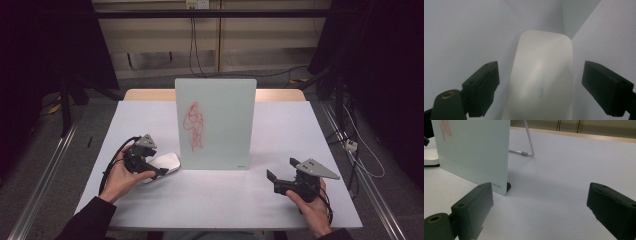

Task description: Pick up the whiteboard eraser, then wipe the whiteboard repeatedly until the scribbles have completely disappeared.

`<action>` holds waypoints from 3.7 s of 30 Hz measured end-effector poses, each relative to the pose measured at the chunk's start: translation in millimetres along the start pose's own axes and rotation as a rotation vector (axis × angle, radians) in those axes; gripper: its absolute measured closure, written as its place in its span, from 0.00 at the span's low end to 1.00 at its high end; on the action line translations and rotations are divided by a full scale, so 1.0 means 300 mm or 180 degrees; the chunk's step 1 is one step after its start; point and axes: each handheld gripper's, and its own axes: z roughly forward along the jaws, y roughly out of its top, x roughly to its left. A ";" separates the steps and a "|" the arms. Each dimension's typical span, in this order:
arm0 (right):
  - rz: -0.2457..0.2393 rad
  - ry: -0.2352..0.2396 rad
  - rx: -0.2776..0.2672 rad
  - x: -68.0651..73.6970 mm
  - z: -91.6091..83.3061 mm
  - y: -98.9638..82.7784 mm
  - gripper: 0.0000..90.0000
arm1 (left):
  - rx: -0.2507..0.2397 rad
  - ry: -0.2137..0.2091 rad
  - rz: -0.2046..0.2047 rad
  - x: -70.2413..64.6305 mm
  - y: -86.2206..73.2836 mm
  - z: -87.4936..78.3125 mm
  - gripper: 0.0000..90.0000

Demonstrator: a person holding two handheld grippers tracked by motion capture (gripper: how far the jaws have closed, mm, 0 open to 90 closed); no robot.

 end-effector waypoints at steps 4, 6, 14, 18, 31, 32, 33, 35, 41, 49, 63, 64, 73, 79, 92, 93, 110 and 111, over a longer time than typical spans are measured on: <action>-0.0001 0.0005 0.0002 0.000 0.000 0.000 0.07 | 0.0046 -0.0034 0.0001 -0.002 -0.003 0.017 0.20; 0.0003 0.0000 0.0005 0.000 0.001 0.000 0.07 | 0.0080 -0.0059 0.0041 -0.002 -0.001 0.024 0.22; -0.0016 0.0002 -0.0006 0.000 0.001 0.000 0.07 | 0.0122 -0.0090 0.0091 -0.001 -0.004 0.038 0.31; -0.0004 0.0004 0.0003 0.000 0.001 0.000 0.07 | 0.0145 -0.0081 0.0134 0.000 -0.004 0.039 0.32; 0.0000 -0.0002 0.0011 0.000 0.001 0.000 0.07 | 0.0179 -0.0083 0.0325 -0.001 -0.005 0.035 0.34; -0.0003 -0.0001 0.0010 0.000 0.001 0.000 0.07 | 0.0157 -0.0086 0.0285 -0.002 -0.006 0.036 0.34; 0.0001 0.0001 0.0008 0.000 0.001 0.000 0.07 | 0.0160 -0.0090 0.0284 -0.001 -0.006 0.035 0.34; 0.0000 0.0002 0.0008 0.000 0.002 0.000 0.07 | 0.0163 -0.0084 0.0283 0.001 -0.007 0.033 0.34; 0.0005 0.0004 0.0011 0.000 0.002 0.000 0.07 | 0.0138 -0.0070 0.0201 0.004 -0.008 0.029 0.34; 0.0005 0.0000 0.0003 -0.001 0.001 0.000 0.07 | 0.0055 -0.0075 0.0119 0.004 -0.008 0.018 0.35; 0.0011 0.0004 0.0003 -0.001 0.002 0.001 0.07 | -0.0246 0.0039 -0.0111 0.008 -0.018 -0.032 0.35; 0.0014 0.0003 0.0003 -0.002 0.002 0.001 0.07 | -0.0285 0.0049 -0.0118 0.011 -0.018 -0.039 0.35; 0.0031 0.0000 0.0007 -0.002 0.004 0.001 0.07 | -0.0516 0.0113 -0.0250 0.002 -0.031 -0.064 0.35; 0.0052 0.0002 0.0023 0.001 0.008 0.003 0.07 | -0.0657 0.0154 -0.0322 -0.002 -0.051 -0.088 0.35; 0.0057 0.0006 0.0004 -0.002 0.011 0.004 0.07 | -0.1128 0.0300 -0.0493 -0.039 -0.064 -0.151 0.35; 0.0048 0.0003 0.0005 -0.002 0.012 0.004 0.07 | -0.1152 0.0321 -0.0530 -0.042 -0.065 -0.155 0.35; 0.0044 0.0018 -0.0007 0.000 0.007 0.004 0.08 | -0.1504 0.0431 -0.0582 -0.086 -0.080 -0.195 0.35; 0.0047 0.0016 -0.0006 0.000 0.007 0.004 0.08 | -0.1510 0.0432 -0.0569 -0.088 -0.081 -0.197 0.35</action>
